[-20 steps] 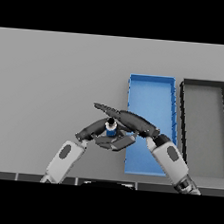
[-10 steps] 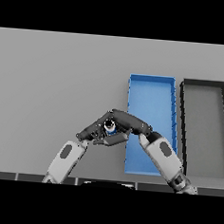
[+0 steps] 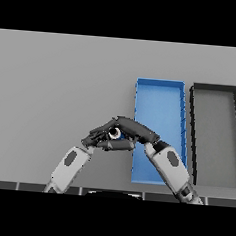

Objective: Pick up the blue pipe and place it into the blue bin.

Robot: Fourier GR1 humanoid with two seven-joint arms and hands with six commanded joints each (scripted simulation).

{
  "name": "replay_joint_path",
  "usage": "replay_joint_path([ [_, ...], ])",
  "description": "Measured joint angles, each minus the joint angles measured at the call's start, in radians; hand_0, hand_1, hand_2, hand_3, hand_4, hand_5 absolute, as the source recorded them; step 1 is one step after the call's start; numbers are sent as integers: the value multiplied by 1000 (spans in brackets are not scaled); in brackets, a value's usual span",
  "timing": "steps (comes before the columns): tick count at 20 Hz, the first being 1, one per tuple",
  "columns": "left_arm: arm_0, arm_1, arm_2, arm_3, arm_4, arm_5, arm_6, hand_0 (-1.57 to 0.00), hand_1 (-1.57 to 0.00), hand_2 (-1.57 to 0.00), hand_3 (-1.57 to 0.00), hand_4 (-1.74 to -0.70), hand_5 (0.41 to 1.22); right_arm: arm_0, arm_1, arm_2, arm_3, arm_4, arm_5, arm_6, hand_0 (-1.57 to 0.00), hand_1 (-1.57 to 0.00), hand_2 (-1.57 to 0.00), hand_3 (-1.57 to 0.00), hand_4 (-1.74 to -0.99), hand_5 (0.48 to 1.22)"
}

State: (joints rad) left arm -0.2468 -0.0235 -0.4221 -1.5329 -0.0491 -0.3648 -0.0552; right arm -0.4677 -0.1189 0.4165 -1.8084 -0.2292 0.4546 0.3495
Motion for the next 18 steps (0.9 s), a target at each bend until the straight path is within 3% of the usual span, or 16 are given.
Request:
replay_joint_path([
  [1,-4,-2,4,5,3,-1,-21,-1571,-1571,-1566,-1264,-1734,1221,10,3,0,-17,-2,-5,6,-1550,-1550,-1550,-1541,-1495,1191],
  [2,-5,-2,2,-1,4,3,-24,-1446,-1368,-1336,-1051,-1629,1221,7,17,1,-13,-3,-14,0,-1554,-1554,-1555,-1547,-1496,1197],
  [4,15,17,-9,-19,-16,-1,-11,-940,-875,-855,-672,-1406,1221,16,11,0,-23,14,-15,-9,-1560,-1560,-1560,-1556,-1497,1206],
  [6,2,36,-5,-15,-50,-39,-4,-601,-560,-547,-430,-1250,1221,14,20,-1,-22,29,-20,7,-1564,-1564,-1564,-1561,-1498,1211],
  [7,1,39,2,-11,-56,-63,3,-481,-448,-437,-344,-1186,1148,11,29,1,-12,41,-19,13,-1565,-1566,-1566,-1563,-1498,1213],
  [8,3,39,1,-6,-65,-75,-15,-384,-358,-350,-275,-1134,1063,7,36,-3,-18,41,-17,46,-1567,-1567,-1567,-1565,-1498,1215],
  [13,-4,35,21,13,-61,-76,87,-125,-117,-114,-89,-991,729,15,48,-19,-31,64,-11,17,-1570,-1570,-1570,-1569,-1499,1219],
  [15,6,33,19,11,-68,-66,70,-80,-74,-73,-57,-975,642,26,51,-16,-27,86,-2,5,-1570,-1570,-1570,-1570,-1499,1220],
  [17,0,19,34,19,-47,-62,136,-51,-47,-46,-36,-973,578,11,65,-34,-15,80,-1,8,-1570,-1570,-1570,-1570,-1499,1220],
  [18,-7,24,43,33,-47,-63,134,-40,-38,-37,-29,-968,557,19,79,-30,-13,84,0,-10,-1571,-1571,-1571,-1570,-1498,1220],
])
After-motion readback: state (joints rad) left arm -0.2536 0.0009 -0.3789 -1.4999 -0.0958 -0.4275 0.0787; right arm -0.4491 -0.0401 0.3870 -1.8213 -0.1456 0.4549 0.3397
